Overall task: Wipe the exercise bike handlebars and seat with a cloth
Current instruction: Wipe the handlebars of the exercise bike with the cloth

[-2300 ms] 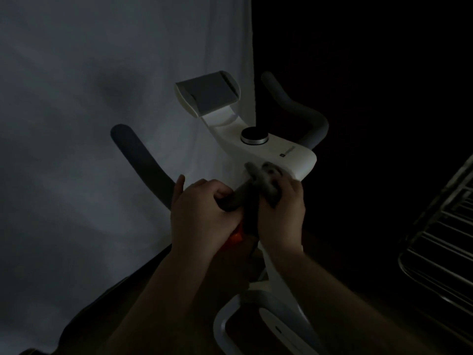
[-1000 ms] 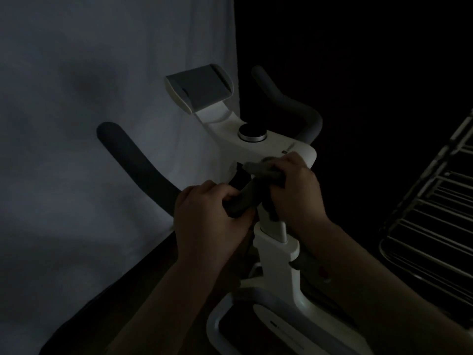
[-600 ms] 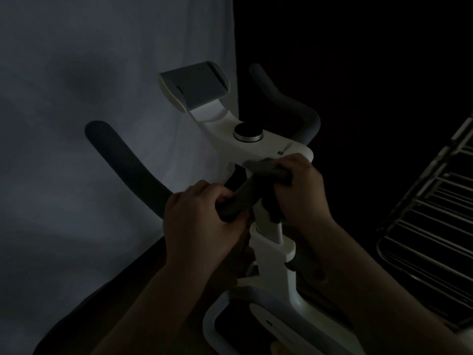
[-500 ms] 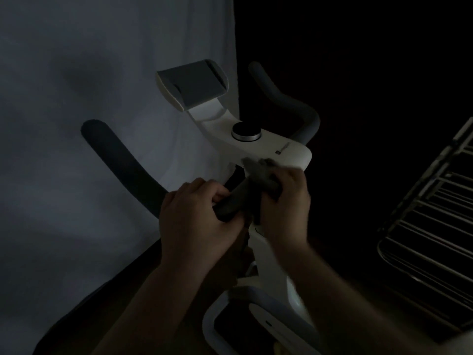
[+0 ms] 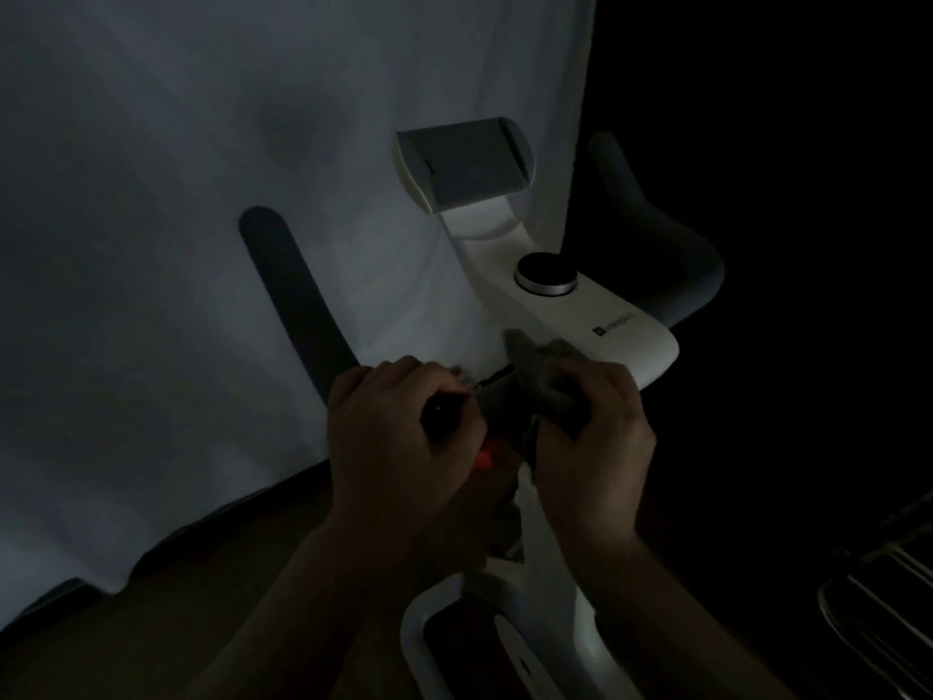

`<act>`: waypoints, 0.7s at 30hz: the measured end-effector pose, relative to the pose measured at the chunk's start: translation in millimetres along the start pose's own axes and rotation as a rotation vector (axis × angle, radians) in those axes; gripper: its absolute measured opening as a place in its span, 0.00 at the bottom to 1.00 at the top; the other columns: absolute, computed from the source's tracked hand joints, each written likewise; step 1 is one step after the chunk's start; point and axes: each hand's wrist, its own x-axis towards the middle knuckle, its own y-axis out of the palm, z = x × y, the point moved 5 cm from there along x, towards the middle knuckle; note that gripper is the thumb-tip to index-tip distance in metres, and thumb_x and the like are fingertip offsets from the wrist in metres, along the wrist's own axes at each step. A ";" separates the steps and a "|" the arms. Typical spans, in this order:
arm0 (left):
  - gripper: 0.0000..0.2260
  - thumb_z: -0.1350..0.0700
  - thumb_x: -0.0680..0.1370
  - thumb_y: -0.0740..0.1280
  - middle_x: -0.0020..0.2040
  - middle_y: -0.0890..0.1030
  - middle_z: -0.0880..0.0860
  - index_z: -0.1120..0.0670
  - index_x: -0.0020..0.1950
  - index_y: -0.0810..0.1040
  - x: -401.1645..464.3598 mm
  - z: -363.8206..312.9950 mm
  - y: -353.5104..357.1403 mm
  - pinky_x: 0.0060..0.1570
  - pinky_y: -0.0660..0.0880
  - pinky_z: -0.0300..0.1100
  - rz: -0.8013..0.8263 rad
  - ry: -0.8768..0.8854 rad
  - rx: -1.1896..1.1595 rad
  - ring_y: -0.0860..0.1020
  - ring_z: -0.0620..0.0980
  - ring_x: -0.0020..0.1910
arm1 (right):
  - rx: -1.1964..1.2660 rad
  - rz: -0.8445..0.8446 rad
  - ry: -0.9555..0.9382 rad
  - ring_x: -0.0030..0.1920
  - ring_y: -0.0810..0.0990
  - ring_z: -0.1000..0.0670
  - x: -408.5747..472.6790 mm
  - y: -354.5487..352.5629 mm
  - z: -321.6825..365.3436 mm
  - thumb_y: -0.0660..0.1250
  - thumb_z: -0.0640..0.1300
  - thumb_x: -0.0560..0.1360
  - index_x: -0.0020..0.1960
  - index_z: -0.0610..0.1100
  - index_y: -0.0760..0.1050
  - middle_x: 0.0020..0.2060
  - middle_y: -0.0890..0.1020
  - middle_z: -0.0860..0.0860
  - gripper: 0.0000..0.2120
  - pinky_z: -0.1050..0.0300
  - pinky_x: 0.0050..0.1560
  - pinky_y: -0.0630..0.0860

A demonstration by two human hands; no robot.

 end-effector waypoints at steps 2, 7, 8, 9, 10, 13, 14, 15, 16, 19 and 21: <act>0.10 0.45 0.73 0.62 0.39 0.79 0.44 0.49 0.41 0.78 -2.4 1.6 0.1 0.52 0.67 0.43 -0.022 0.002 -0.006 0.73 0.41 0.39 | -0.097 0.104 -0.118 0.51 0.77 0.53 15.2 -6.0 3.4 0.70 0.33 0.69 0.53 0.43 0.80 0.52 0.79 0.50 0.14 0.63 0.51 0.73; 0.13 0.45 0.72 0.62 0.38 0.80 0.49 0.53 0.41 0.79 -2.1 5.3 2.0 0.52 0.67 0.45 -0.050 0.009 0.018 0.74 0.43 0.38 | -0.126 0.267 -0.136 0.49 0.74 0.54 40.7 -0.1 -1.3 0.70 0.40 0.72 0.55 0.45 0.80 0.54 0.74 0.50 0.11 0.54 0.54 0.77; 0.14 0.45 0.72 0.62 0.38 0.81 0.50 0.53 0.41 0.80 -2.5 4.6 2.0 0.51 0.68 0.46 -0.052 -0.003 0.013 0.75 0.45 0.37 | -0.106 0.317 -0.139 0.46 0.73 0.57 40.8 1.4 0.7 0.71 0.42 0.72 0.54 0.45 0.80 0.53 0.73 0.51 0.11 0.56 0.54 0.77; 0.14 0.45 0.72 0.62 0.38 0.81 0.51 0.54 0.40 0.80 -3.6 4.0 1.7 0.51 0.68 0.46 -0.051 -0.012 0.001 0.76 0.47 0.37 | -0.087 0.367 -0.137 0.44 0.71 0.60 40.8 0.9 2.9 0.72 0.46 0.71 0.53 0.47 0.80 0.52 0.71 0.52 0.11 0.62 0.52 0.75; 0.14 0.45 0.72 0.62 0.38 0.81 0.52 0.54 0.41 0.80 -4.5 3.3 1.3 0.51 0.69 0.46 -0.044 -0.016 -0.011 0.77 0.48 0.37 | -0.069 0.418 -0.126 0.43 0.71 0.61 40.7 -0.9 5.1 0.73 0.52 0.69 0.51 0.49 0.79 0.50 0.70 0.54 0.13 0.69 0.48 0.72; 0.13 0.45 0.73 0.61 0.39 0.81 0.50 0.53 0.43 0.80 -2.2 4.2 0.5 0.52 0.71 0.49 0.008 -0.007 -0.018 0.76 0.46 0.39 | -0.026 0.466 -0.043 0.47 0.71 0.64 38.4 -2.5 7.0 0.66 0.62 0.70 0.50 0.53 0.80 0.49 0.68 0.56 0.16 0.76 0.42 0.68; 0.13 0.45 0.74 0.61 0.40 0.81 0.50 0.53 0.43 0.80 -1.8 5.1 -0.6 0.52 0.71 0.49 0.019 -0.003 -0.025 0.76 0.45 0.40 | -0.055 0.441 -0.076 0.46 0.71 0.62 36.9 -1.1 9.2 0.65 0.58 0.73 0.52 0.51 0.81 0.50 0.69 0.55 0.14 0.76 0.43 0.67; 0.13 0.45 0.74 0.61 0.40 0.81 0.49 0.52 0.44 0.80 -1.5 4.9 -2.1 0.52 0.71 0.48 0.028 0.003 -0.036 0.75 0.44 0.40 | -0.122 0.413 -0.124 0.45 0.70 0.60 37.1 0.4 10.9 0.66 0.53 0.75 0.53 0.50 0.81 0.50 0.70 0.55 0.11 0.75 0.45 0.67; 0.13 0.45 0.74 0.61 0.40 0.81 0.48 0.52 0.44 0.80 -1.3 4.2 -3.2 0.52 0.70 0.46 0.039 0.007 -0.044 0.75 0.44 0.40 | -0.187 0.389 -0.157 0.45 0.70 0.60 39.0 1.3 12.0 0.67 0.48 0.76 0.54 0.49 0.81 0.50 0.70 0.54 0.09 0.73 0.46 0.66; 0.13 0.43 0.74 0.60 0.41 0.81 0.45 0.50 0.46 0.79 -2.2 2.4 -5.6 0.56 0.68 0.43 0.067 0.028 -0.042 0.76 0.42 0.42 | -0.257 0.265 -0.138 0.51 0.74 0.55 39.9 0.3 12.8 0.66 0.42 0.75 0.56 0.48 0.79 0.52 0.76 0.51 0.10 0.70 0.49 0.65; 0.12 0.43 0.74 0.62 0.43 0.81 0.44 0.49 0.47 0.79 -2.4 1.7 -7.2 0.65 0.64 0.47 0.062 0.065 -0.032 0.75 0.39 0.44 | -0.240 0.229 -0.159 0.52 0.76 0.53 31.1 1.3 18.6 0.66 0.39 0.75 0.56 0.46 0.79 0.52 0.78 0.50 0.10 0.65 0.53 0.67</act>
